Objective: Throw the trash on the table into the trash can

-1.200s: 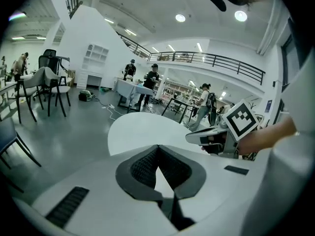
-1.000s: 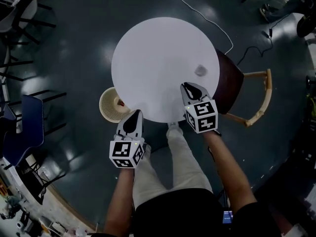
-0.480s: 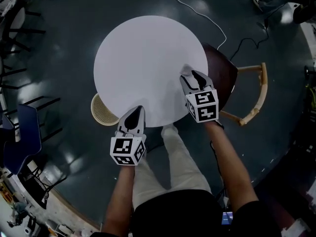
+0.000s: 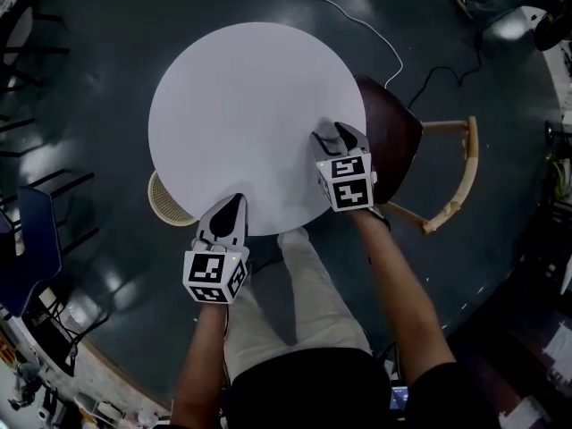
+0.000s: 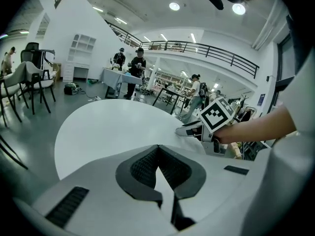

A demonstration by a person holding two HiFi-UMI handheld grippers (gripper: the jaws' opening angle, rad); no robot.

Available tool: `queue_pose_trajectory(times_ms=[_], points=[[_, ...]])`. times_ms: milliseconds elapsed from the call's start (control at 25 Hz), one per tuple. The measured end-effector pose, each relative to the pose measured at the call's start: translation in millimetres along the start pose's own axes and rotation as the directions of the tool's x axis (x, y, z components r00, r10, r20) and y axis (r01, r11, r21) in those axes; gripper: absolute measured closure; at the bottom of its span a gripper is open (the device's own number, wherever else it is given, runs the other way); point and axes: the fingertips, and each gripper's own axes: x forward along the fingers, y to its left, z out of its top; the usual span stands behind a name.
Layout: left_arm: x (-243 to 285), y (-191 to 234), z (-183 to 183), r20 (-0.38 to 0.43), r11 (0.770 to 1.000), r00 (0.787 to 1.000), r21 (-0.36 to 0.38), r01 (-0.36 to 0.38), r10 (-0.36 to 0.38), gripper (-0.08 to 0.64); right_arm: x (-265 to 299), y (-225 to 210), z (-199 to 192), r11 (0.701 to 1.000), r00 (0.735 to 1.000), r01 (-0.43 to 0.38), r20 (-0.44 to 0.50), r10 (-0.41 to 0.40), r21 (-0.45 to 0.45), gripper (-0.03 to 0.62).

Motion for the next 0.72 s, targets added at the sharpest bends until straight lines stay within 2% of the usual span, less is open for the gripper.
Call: queue_pose_trajectory(times_ms=[80, 160, 320, 720], points=[[0.9, 4.2, -0.6, -0.001, 1.0, 1.0, -0.005, -0.008, 0.008, 0.552, 1.6, 0.4, -1.5, 1.0, 1.0, 0.013, 0.0, -0.013, 0.002, 0.388], [1.1, 7.4, -0.9, 0.001, 1.0, 1.0, -0.016, -0.013, 0.013, 0.552, 0.5, 0.1, 0.3, 1.0, 1.0, 0.027, 0.009, -0.027, 0.001, 0.447], [1.0, 7.7, -0.5, 0.007, 0.999, 1.0, -0.032, -0.021, 0.021, 0.552, -5.2, -1.2, 2.5, 0.999, 0.999, 0.041, 0.015, -0.041, -0.007, 0.51], [-18.4, 8.0, -1.1, 0.02, 0.998, 0.999, -0.05, -0.039, 0.04, 0.552, -25.9, 8.2, 5.6, 0.999, 0.999, 0.039, 0.029, -0.039, -0.021, 0.539]])
